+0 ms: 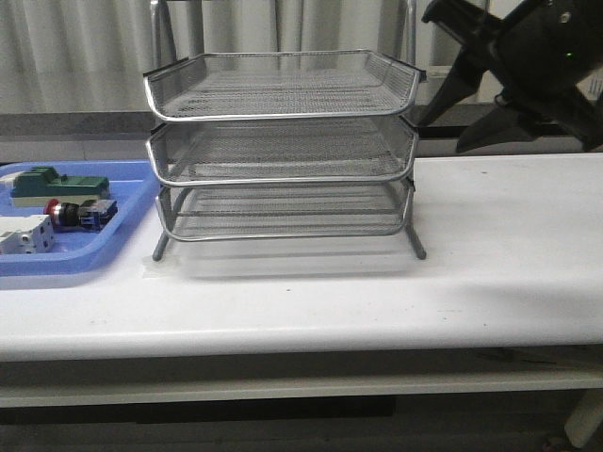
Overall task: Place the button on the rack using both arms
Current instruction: 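Move the right gripper to the middle mesh tray's front edge and grip it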
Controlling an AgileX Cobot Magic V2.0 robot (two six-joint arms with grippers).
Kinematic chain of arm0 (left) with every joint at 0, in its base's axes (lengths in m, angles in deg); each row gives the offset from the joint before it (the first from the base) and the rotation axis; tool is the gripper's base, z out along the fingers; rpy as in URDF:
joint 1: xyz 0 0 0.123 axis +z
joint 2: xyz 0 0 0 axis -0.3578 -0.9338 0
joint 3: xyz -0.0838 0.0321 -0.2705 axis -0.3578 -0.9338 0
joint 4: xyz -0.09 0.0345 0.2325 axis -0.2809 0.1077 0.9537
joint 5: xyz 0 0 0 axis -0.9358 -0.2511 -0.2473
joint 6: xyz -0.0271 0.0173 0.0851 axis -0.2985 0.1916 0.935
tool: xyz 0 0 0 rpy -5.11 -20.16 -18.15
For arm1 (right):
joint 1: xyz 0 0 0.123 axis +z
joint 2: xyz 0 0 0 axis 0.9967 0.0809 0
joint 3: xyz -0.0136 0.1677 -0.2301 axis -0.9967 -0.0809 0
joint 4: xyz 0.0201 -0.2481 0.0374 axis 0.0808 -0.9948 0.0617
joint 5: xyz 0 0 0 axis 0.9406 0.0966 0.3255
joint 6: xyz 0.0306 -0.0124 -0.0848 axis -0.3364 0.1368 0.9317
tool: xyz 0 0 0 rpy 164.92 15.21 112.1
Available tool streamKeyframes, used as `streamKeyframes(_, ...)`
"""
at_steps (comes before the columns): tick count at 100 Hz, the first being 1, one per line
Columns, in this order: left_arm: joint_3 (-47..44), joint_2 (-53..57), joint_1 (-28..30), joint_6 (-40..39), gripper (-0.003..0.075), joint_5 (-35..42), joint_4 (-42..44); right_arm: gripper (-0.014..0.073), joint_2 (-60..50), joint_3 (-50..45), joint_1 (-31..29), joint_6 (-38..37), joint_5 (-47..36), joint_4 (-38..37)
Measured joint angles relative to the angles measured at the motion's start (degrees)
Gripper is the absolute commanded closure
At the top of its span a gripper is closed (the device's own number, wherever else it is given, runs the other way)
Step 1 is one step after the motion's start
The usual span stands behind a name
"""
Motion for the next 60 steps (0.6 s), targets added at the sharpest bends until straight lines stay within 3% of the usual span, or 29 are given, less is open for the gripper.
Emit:
streamKeyframes(31, 0.0, 0.0, 0.0, 0.0, 0.0716, 0.0, 0.0, 0.0244, 10.41, 4.9, 0.0, 12.35, 2.56, 14.13)
streamKeyframes(60, 0.0, 0.0, 0.0, 0.0, 0.0716, 0.0, 0.0, 0.0245, 13.48, 5.25, 0.0, 17.83, 2.18, 19.06)
